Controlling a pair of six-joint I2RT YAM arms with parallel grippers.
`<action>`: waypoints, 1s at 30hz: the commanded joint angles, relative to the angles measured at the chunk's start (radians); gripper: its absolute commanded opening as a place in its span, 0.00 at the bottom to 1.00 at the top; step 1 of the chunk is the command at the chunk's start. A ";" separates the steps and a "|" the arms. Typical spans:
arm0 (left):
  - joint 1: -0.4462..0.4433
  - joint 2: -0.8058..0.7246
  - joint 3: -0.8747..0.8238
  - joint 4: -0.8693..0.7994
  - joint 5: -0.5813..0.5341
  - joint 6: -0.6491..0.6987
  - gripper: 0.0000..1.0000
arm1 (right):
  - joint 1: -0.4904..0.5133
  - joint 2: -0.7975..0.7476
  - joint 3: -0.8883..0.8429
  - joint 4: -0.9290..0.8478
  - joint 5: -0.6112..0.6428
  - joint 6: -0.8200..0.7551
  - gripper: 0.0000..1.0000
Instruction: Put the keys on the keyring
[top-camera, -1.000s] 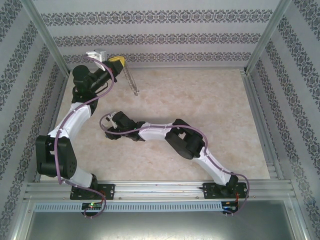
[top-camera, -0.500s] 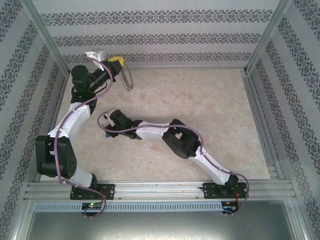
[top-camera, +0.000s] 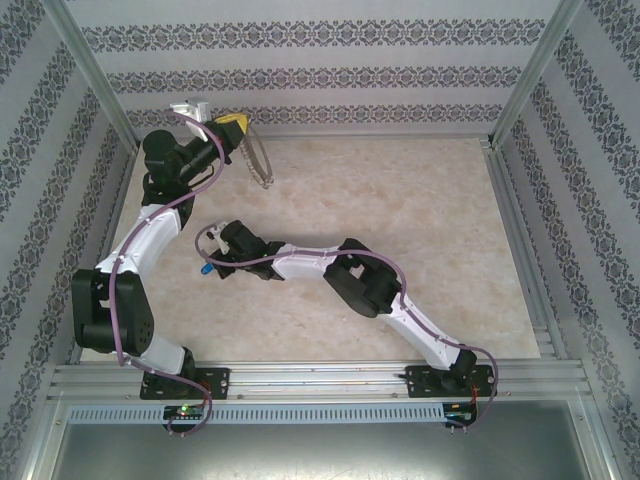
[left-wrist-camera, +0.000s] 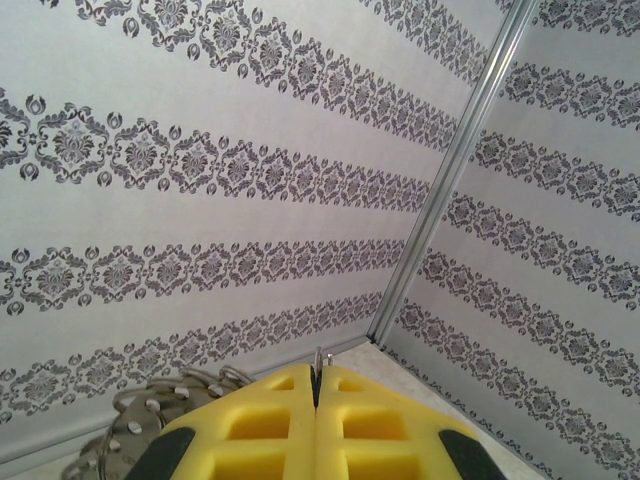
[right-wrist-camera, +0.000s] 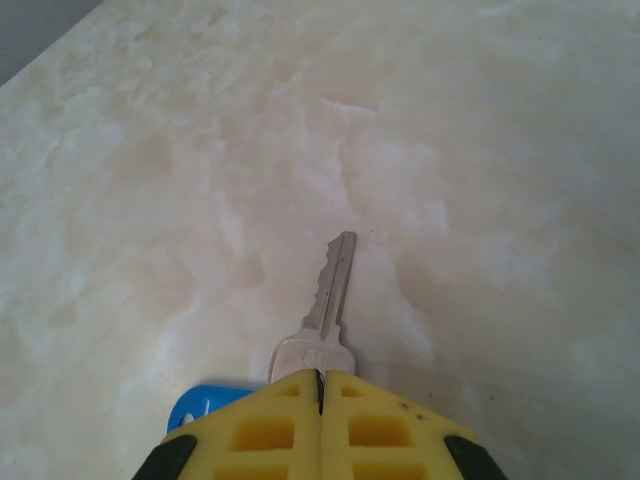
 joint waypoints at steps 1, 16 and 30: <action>0.019 -0.017 0.011 0.064 0.022 -0.016 0.00 | -0.024 -0.090 -0.108 0.033 -0.007 0.015 0.00; 0.009 -0.044 0.009 0.080 0.124 -0.081 0.00 | -0.217 -0.617 -0.811 0.285 -0.147 0.024 0.00; -0.124 -0.106 -0.111 0.075 0.145 -0.056 0.00 | -0.498 -1.157 -1.164 0.280 -0.326 -0.007 0.00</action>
